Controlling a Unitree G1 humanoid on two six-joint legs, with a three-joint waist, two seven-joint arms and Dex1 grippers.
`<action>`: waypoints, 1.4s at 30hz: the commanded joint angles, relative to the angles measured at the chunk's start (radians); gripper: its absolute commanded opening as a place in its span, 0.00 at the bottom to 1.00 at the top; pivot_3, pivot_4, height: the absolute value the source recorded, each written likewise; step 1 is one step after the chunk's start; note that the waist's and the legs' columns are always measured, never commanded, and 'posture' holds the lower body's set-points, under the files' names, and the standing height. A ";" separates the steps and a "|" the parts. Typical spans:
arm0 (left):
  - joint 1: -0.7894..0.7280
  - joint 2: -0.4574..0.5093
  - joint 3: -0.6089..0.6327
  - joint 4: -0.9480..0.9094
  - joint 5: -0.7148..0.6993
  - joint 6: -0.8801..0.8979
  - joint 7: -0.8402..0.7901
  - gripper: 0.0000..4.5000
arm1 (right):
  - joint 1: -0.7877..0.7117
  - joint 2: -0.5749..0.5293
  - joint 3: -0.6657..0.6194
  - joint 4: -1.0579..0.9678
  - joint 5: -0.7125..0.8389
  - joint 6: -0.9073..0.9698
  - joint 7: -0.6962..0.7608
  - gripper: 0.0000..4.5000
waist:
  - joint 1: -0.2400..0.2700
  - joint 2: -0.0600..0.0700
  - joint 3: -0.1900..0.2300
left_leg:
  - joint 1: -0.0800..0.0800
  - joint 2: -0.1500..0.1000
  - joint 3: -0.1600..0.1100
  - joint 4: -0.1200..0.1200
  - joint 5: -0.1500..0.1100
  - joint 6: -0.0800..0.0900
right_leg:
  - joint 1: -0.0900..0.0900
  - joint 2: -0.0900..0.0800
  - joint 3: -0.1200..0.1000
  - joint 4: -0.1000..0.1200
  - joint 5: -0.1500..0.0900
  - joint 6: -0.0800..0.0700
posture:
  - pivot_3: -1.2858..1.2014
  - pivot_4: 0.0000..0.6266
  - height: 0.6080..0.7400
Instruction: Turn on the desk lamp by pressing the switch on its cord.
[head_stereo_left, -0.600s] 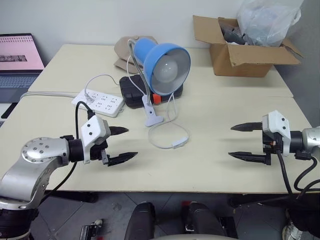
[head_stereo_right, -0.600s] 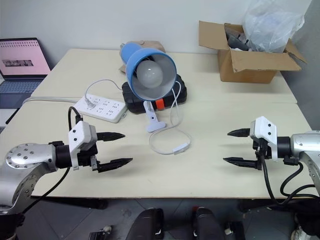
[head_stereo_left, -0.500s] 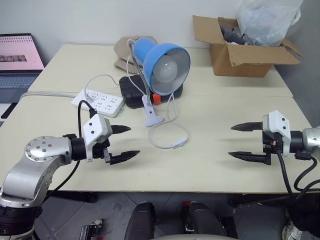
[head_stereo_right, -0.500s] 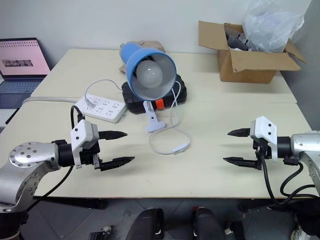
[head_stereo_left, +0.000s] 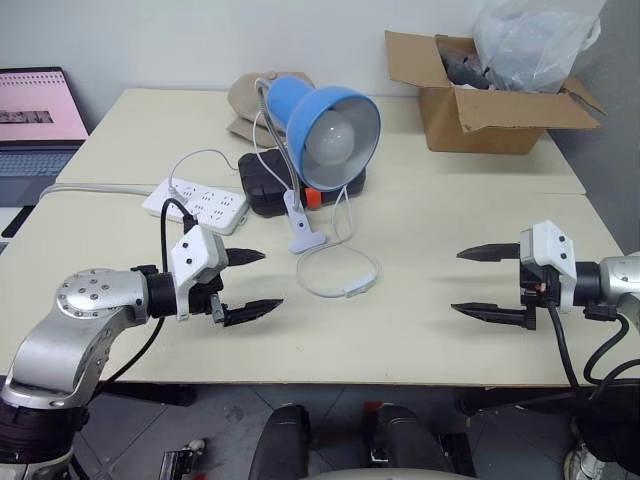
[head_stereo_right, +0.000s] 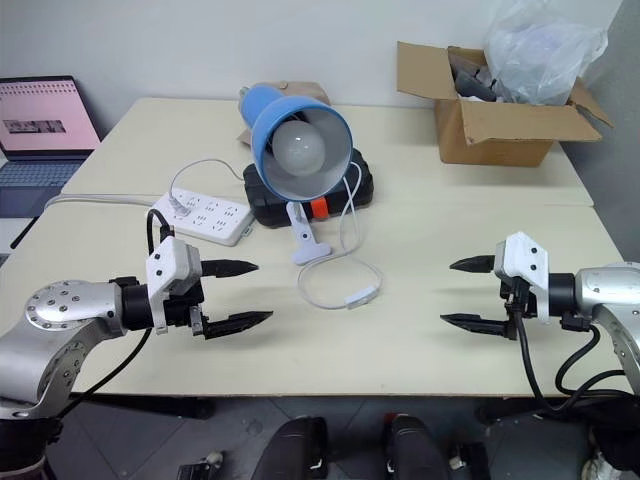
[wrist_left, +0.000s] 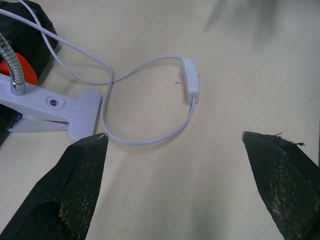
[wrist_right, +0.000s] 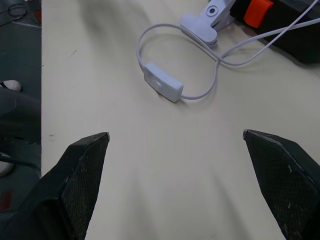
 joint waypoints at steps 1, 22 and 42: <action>-0.029 -0.023 0.004 0.019 0.011 -0.021 0.030 0.99 | -0.026 -0.002 -0.017 -0.030 0.025 0.012 -0.002 1.00 | 0.000 0.000 0.000 | 0.000 0.000 0.000 0.000 0.000 0.000 | 0.000 0.000 0.000 0.000 0.000 0.000 | 0.52 0.24 1.00; -0.198 -0.165 -0.282 0.167 0.184 -0.122 -0.001 0.99 | -0.047 0.020 0.031 -0.153 0.018 0.198 -0.149 1.00 | 0.006 0.000 0.000 | -0.001 -0.001 0.000 0.001 0.000 0.000 | 0.000 0.000 0.000 0.000 0.000 0.001 | 0.52 0.24 1.00; -0.347 -0.391 -0.472 0.501 0.391 -0.334 -0.018 0.99 | 0.030 0.011 0.042 -0.244 0.001 0.247 -0.226 1.00 | 0.005 0.000 0.000 | -0.003 -0.001 -0.002 0.002 0.000 0.000 | -0.001 0.001 -0.001 0.000 0.001 0.002 | 0.52 0.24 1.00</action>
